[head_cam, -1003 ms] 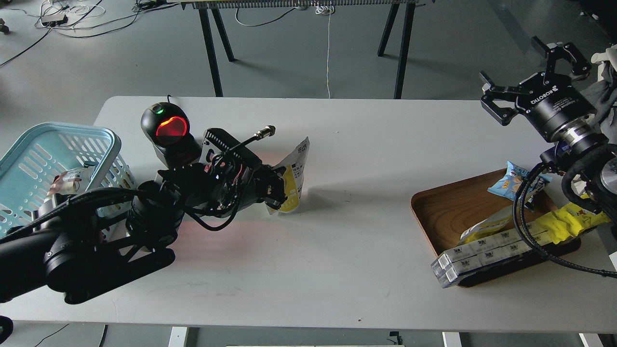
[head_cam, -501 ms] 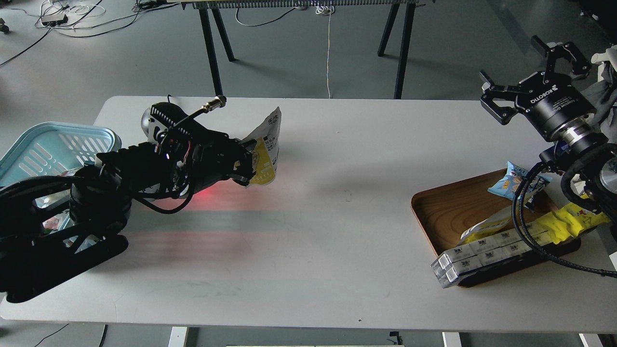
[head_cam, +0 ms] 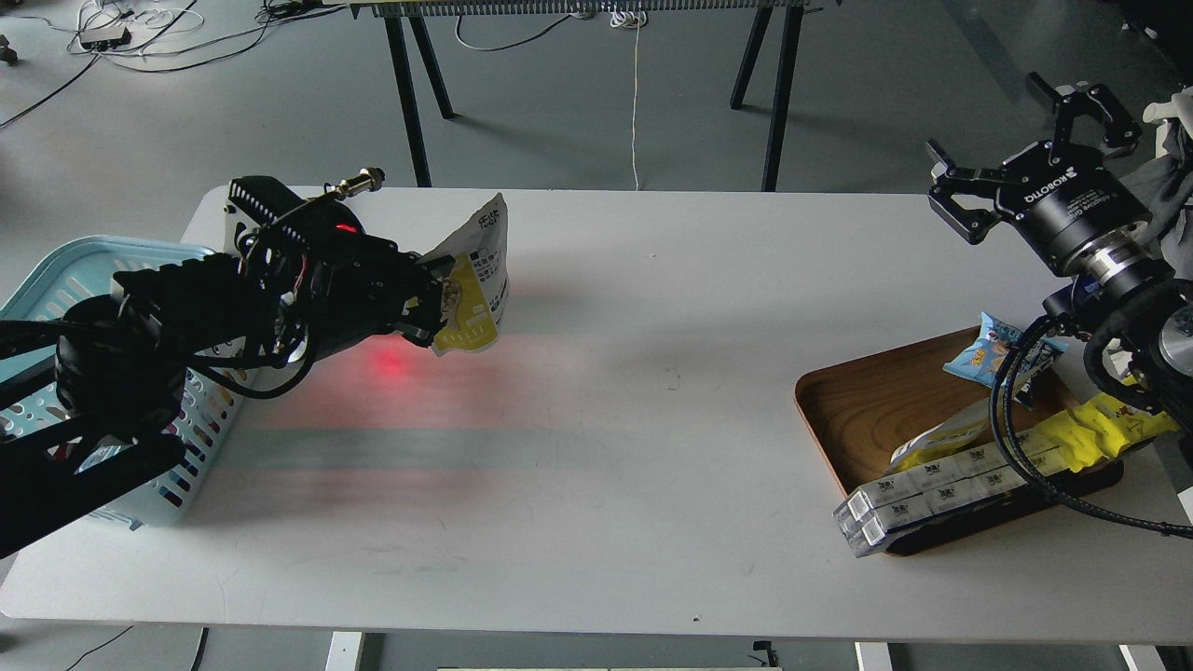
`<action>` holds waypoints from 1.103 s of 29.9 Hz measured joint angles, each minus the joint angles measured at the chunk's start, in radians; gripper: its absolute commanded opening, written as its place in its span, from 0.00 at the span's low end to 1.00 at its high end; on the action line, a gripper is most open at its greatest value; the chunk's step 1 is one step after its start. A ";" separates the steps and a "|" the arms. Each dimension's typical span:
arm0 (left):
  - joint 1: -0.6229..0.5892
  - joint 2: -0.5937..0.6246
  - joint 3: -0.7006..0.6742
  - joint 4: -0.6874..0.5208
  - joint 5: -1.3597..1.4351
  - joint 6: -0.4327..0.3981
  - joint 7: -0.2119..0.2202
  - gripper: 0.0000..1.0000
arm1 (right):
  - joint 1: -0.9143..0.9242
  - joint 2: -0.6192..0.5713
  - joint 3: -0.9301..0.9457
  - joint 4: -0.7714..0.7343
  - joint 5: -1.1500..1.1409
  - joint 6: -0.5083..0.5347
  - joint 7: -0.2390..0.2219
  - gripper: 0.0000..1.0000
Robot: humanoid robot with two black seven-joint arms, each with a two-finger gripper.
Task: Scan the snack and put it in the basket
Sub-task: 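Hold the packet with the left gripper in front of the scanner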
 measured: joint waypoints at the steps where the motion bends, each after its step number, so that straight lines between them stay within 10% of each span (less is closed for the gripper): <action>1: -0.001 0.002 0.000 0.000 -0.001 -0.006 -0.001 0.00 | 0.000 0.000 -0.001 0.000 0.000 0.000 0.000 1.00; 33: -0.149 0.007 0.000 0.000 -0.016 -0.072 -0.001 0.00 | 0.002 0.000 -0.003 -0.002 -0.019 -0.002 0.003 1.00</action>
